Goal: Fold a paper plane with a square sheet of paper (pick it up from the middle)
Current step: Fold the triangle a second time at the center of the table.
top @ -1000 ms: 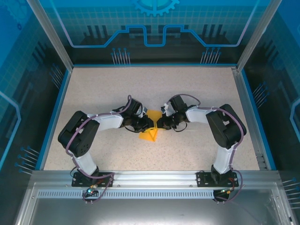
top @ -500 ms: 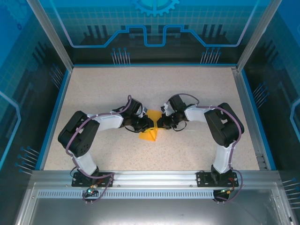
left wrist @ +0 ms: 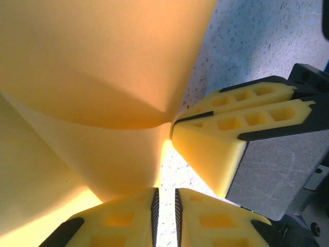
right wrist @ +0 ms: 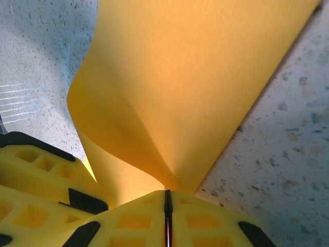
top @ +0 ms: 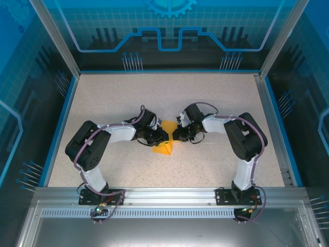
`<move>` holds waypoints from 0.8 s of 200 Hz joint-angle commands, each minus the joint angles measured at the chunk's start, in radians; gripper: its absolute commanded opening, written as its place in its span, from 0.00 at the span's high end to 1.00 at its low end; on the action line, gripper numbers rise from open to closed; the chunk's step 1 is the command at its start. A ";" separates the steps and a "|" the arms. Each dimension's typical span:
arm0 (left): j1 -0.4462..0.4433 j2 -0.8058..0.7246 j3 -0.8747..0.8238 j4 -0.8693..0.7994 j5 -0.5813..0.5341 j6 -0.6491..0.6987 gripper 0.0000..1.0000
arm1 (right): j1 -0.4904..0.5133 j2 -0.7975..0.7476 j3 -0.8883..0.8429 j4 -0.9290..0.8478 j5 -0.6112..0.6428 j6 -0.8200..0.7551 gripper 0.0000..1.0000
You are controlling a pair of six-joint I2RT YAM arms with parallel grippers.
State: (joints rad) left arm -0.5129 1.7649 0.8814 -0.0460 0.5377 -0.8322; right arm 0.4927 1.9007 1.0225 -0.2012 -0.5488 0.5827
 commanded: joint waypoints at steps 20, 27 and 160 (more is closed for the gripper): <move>-0.003 0.024 0.024 -0.004 0.030 0.021 0.81 | 0.003 0.018 0.033 -0.033 0.018 -0.018 0.91; -0.002 0.026 0.024 -0.003 0.031 0.022 0.81 | 0.003 0.018 0.034 -0.035 0.019 -0.020 0.91; -0.002 0.044 0.037 -0.026 0.027 0.028 0.81 | 0.000 0.036 0.051 -0.052 0.024 -0.026 0.90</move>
State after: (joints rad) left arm -0.5129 1.7885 0.8944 -0.0475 0.5400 -0.8288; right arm 0.4923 1.9144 1.0428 -0.2256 -0.5297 0.5751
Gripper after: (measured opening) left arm 0.192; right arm 0.100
